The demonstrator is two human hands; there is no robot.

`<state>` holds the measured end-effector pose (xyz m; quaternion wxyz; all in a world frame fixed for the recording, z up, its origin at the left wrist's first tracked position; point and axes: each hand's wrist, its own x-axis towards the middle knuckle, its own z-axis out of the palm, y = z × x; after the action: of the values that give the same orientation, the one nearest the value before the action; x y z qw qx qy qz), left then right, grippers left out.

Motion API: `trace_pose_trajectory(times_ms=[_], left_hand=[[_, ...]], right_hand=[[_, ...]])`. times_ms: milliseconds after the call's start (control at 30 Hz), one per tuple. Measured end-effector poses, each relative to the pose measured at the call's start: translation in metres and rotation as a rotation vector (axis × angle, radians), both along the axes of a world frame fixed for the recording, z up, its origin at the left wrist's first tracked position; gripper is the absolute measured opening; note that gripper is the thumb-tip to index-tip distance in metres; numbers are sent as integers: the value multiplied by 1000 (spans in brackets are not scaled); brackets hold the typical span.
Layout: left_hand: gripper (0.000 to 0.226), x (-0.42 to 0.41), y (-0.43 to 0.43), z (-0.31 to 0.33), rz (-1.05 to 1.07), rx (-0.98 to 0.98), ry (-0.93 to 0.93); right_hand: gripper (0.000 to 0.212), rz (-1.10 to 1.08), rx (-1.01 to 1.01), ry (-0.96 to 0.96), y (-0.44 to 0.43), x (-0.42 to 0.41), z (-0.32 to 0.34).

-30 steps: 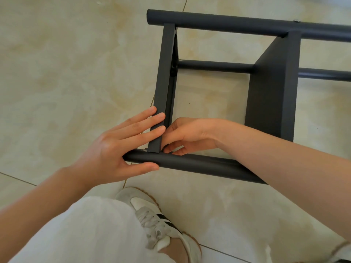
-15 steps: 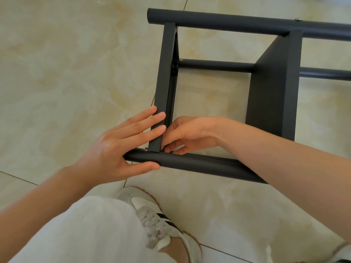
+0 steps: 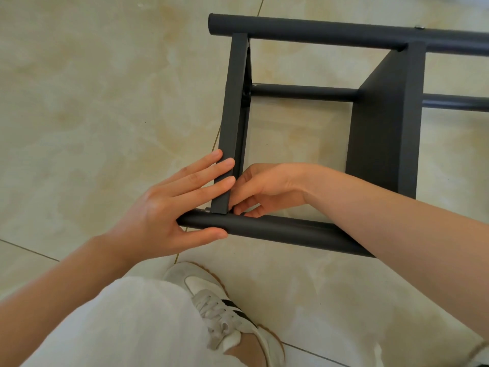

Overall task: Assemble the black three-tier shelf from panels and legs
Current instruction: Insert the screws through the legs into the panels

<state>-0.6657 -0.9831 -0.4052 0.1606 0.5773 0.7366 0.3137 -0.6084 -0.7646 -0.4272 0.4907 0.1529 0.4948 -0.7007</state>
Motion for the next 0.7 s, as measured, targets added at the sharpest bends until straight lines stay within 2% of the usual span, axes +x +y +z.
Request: trace_pose_trajectory(times_ms=[133,400,567,700], left_hand=[[67,-1,0,0,0,1,3],[67,-1,-1,-1,2,-9,12],[67,-2,0,0,0,-7,5],[67,-1,0,1,1,-12,11]], right_hand=[[15,33,70,24,-6,0,0],[11,25,40,20,1,2,1],[23,-8,62,19,-7,2,-1],[24,0,30,6,-1,2,-1]])
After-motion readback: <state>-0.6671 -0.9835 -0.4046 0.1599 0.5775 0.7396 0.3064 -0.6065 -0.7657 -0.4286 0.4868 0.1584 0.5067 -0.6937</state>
